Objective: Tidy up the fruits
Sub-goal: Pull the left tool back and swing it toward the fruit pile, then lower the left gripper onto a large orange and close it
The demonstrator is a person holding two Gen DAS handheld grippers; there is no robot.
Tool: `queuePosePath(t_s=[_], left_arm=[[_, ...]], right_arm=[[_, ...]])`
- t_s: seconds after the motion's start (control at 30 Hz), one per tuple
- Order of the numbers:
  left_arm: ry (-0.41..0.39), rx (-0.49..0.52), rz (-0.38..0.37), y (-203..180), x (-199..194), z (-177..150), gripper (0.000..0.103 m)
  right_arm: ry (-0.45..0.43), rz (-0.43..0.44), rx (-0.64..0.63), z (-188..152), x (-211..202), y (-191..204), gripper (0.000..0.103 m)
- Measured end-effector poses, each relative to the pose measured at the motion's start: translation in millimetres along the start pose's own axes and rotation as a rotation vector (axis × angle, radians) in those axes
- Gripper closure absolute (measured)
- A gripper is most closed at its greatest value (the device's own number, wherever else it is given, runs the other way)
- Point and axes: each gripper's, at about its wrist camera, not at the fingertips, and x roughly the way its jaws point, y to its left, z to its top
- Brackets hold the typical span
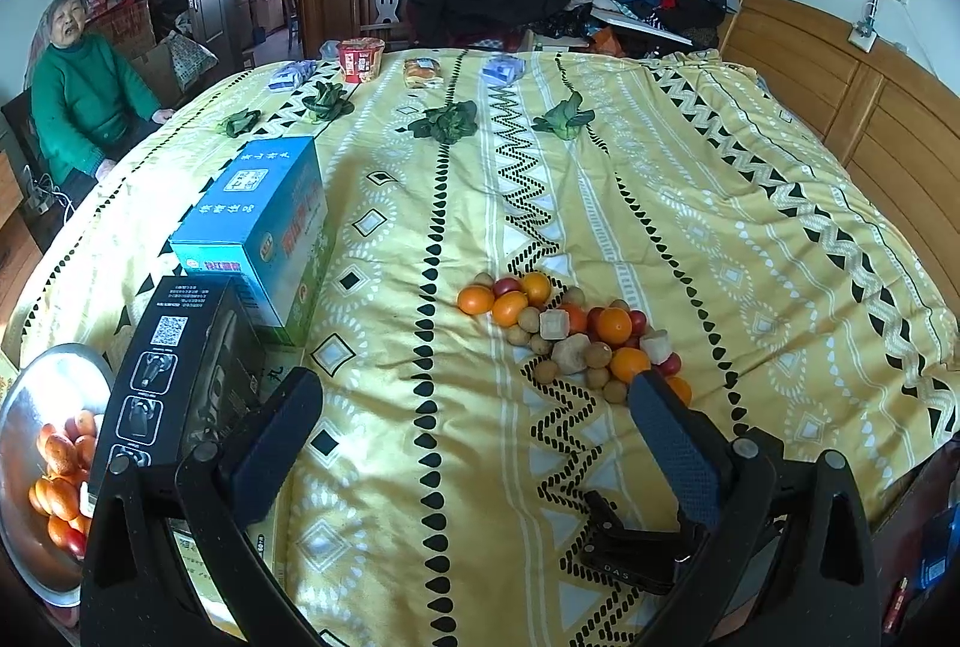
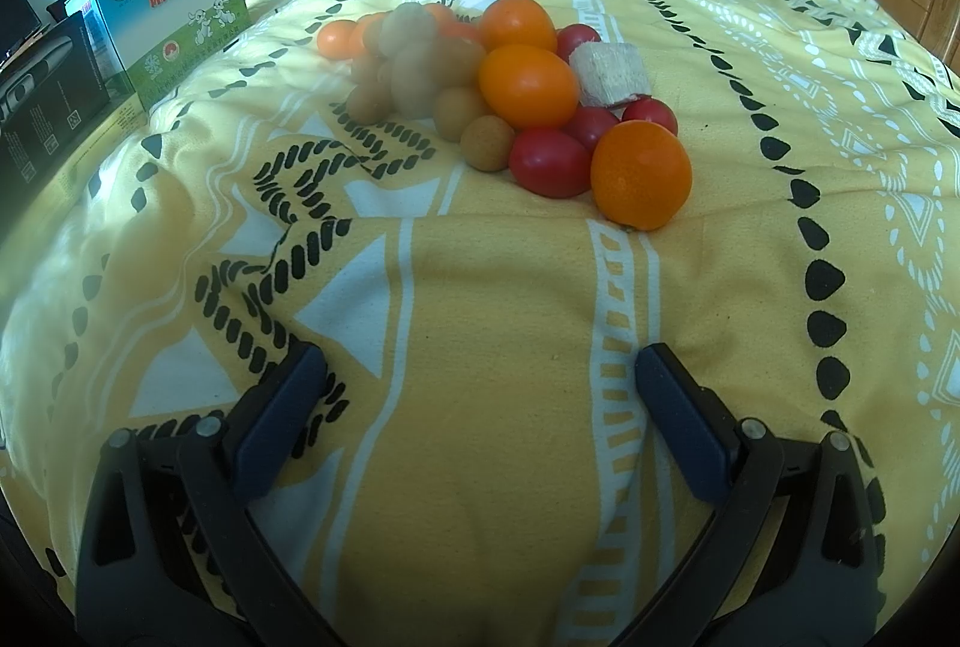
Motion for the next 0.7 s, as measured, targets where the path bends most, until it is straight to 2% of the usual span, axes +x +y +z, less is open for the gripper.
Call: queuePosePath(t_s=[0.1, 0.27, 0.3, 0.33, 0.43, 0.6, 0.7], left_arm=[[0.0, -0.039, -0.043, 15, 15, -10, 0.0], [0.085, -0.158, -0.095, 47, 69, -36, 0.004], [0.099, -0.16, -0.096, 48, 79, -39, 0.01], [0.118, -0.151, -0.108, 46, 90, -42, 0.02], [0.179, -0.143, -0.188, 34, 126, -43, 0.041], [0.201, -0.146, -0.314, 6, 170, -26, 0.061], [0.169, -0.122, -0.34, -13, 186, -13, 0.062]], right_arm=[[-0.002, 0.003, 0.002, -1, 1, 0, 0.0], [-0.013, 0.017, 0.01, -2, -1, -1, 0.0], [-0.017, 0.024, 0.014, -3, -2, -2, 0.0], [-0.02, 0.032, 0.019, -3, -2, -3, 0.0], [-0.024, 0.049, 0.028, -4, -3, -4, 0.0], [-0.028, 0.075, 0.041, -4, -4, -8, 0.0], [-0.032, 0.09, 0.049, -4, -4, -10, 0.0]])
